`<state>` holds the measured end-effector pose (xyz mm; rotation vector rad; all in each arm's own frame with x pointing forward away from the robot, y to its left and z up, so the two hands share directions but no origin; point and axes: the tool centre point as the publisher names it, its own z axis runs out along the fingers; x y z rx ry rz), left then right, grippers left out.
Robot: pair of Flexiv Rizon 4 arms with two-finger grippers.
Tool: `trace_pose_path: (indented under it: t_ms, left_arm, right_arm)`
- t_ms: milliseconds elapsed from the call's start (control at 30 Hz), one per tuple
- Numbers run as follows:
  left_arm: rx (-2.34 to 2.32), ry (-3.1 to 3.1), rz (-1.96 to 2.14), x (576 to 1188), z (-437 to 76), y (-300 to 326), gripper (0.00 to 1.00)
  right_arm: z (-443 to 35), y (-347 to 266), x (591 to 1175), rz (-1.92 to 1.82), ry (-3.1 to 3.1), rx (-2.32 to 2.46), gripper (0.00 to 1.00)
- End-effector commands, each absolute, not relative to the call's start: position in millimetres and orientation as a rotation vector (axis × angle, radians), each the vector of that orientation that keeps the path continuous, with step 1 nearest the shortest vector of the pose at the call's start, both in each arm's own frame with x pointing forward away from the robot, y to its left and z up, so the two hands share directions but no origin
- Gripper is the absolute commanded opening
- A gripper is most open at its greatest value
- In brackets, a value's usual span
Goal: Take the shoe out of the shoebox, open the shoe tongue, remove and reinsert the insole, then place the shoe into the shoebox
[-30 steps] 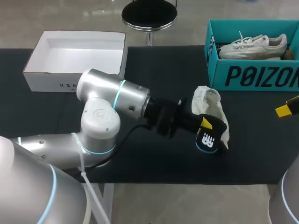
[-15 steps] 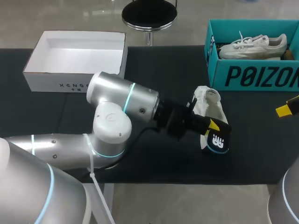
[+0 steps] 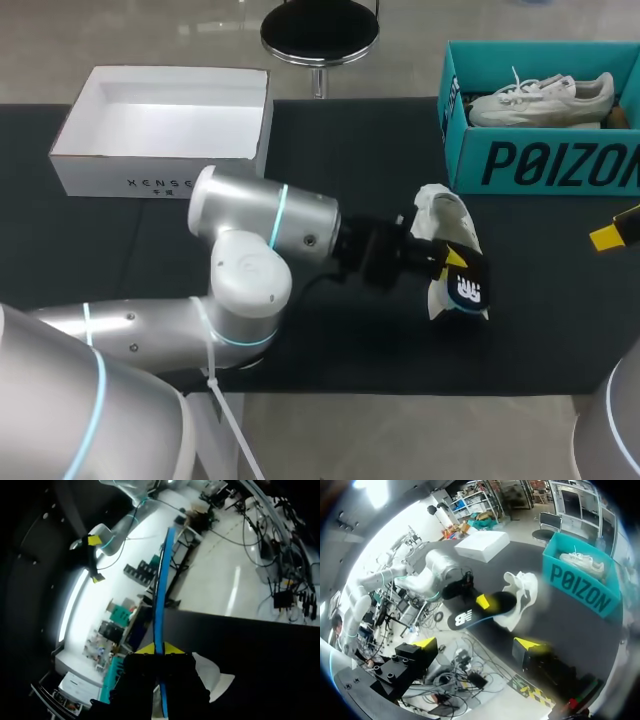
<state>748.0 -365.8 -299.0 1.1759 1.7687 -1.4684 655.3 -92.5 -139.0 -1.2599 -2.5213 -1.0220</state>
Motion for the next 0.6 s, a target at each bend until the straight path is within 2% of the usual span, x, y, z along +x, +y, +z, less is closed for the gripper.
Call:
trace_pose_path:
  t_ms: [33, 600]
  left_arm:
    - [1.152, 1.771, -1.464, 759, -307, -379, 0.00]
    - [1.222, 1.689, -1.332, 791, -325, -395, 0.00]
  right_arm:
    - [-140, -94, 642, -1.049, -2.555, -1.315, 1.00]
    - [-140, -94, 642, -1.049, -2.555, -1.315, 1.00]
